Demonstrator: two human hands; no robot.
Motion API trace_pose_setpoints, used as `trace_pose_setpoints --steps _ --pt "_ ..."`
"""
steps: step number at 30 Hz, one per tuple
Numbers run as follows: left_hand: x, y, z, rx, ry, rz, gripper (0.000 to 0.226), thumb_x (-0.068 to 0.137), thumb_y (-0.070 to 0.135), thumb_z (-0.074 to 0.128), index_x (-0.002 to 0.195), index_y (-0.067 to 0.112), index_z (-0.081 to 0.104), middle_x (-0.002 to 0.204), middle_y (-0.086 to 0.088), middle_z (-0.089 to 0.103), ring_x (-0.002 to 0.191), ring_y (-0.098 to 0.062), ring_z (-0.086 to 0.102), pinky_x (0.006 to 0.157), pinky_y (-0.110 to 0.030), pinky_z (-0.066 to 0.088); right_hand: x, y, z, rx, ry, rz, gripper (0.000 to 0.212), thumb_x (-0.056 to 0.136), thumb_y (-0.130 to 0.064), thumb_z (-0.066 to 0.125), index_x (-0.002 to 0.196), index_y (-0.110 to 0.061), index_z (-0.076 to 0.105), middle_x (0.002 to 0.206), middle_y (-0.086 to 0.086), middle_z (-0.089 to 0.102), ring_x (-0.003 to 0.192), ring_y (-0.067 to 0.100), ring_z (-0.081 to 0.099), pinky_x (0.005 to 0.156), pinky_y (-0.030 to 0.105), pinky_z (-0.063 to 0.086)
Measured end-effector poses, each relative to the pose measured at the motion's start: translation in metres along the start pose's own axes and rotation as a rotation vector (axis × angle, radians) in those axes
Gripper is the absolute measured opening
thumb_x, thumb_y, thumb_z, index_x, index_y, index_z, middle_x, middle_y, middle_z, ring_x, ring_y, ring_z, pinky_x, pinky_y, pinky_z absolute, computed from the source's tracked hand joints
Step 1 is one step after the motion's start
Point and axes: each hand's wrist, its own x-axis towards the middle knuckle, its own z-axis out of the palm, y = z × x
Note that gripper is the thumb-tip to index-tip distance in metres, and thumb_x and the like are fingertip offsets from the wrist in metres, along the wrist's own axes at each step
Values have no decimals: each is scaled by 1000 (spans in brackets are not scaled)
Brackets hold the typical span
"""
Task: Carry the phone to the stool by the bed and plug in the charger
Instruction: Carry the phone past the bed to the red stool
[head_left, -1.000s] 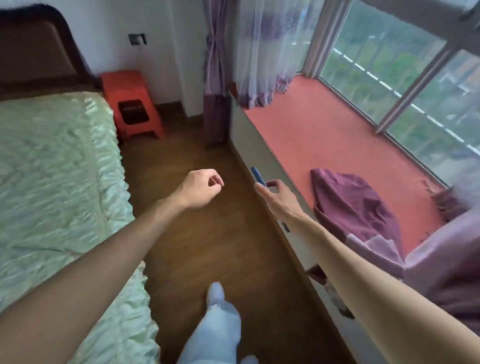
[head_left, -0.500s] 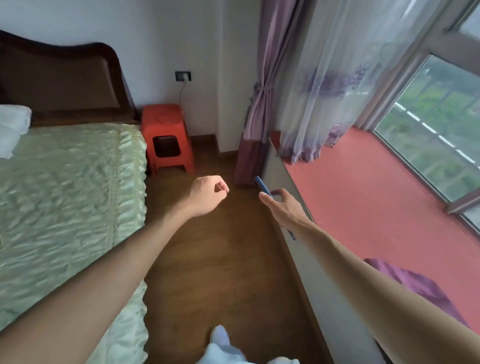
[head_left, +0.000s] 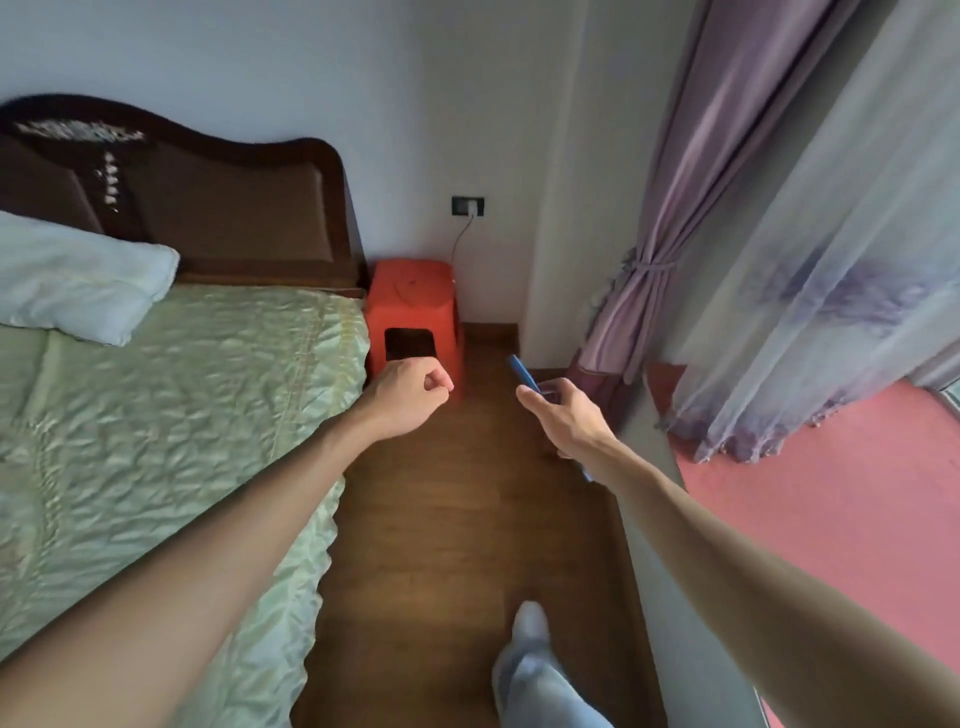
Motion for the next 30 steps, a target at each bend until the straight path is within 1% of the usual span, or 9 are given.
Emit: trace_pose_setpoints --steps 4,8,11,13,15,19,22,25,30 --pt "84 -2 -19 -15 49 -58 12 86 20 54 86 23 65 79 16 60 79 -9 59 71 -26 47 97 -33 -12 -46 -59 -44 57 80 -65 55 120 -24 57 83 -4 60 72 17 61 68 39 57" --pt "154 -9 -38 -30 117 -109 15 86 21 54 89 20 68 80 17 61 78 -5 60 63 -18 43 181 -67 -22 -113 -103 -85 57 83 -64 53 121 -21 55 79 -5 58 66 16 58 61 32 51" --pt "196 -22 -51 -33 127 -159 14 86 22 55 91 22 68 84 14 63 80 -4 60 64 -15 42 234 -87 -17 -143 -142 -110 58 85 -62 53 125 -21 54 80 -8 56 65 12 58 52 27 47" --pt "226 -37 -60 -28 142 -181 15 86 21 55 92 21 68 87 11 65 82 -5 61 65 -15 44 268 -100 -7 -161 -162 -123 58 86 -62 53 127 -20 54 80 -10 55 67 10 58 53 27 49" --pt "257 -54 -70 -43 157 -192 15 86 21 55 92 20 69 85 11 64 79 -3 61 63 -14 42 303 -113 7 -173 -182 -128 59 86 -61 54 128 -19 53 80 -10 55 68 10 58 55 30 52" --pt "329 -97 -88 -28 118 -180 13 86 20 56 91 18 69 85 7 65 78 -7 60 63 -12 39 375 -138 43 -188 -208 -108 56 86 -61 54 124 -19 54 79 -7 56 65 10 57 47 25 46" --pt "390 -132 -113 -40 84 -170 11 86 19 56 88 21 67 84 8 63 79 -8 59 64 -14 40 430 -163 69 -185 -213 -73 52 86 -61 54 119 -20 55 78 -5 57 66 12 57 55 31 52" --pt "448 -164 -141 -68 49 -181 12 86 18 56 88 19 68 82 10 63 80 -9 60 70 -21 43 479 -190 94 -181 -216 -33 52 88 -61 53 118 -19 54 78 -4 58 64 12 57 50 27 45" --pt "520 -208 -165 -105 -23 -198 14 85 19 54 88 18 68 76 15 61 71 -3 59 61 -18 41 548 -226 132 -221 -209 2 50 89 -61 51 117 -20 53 80 -5 59 63 11 58 49 26 42"
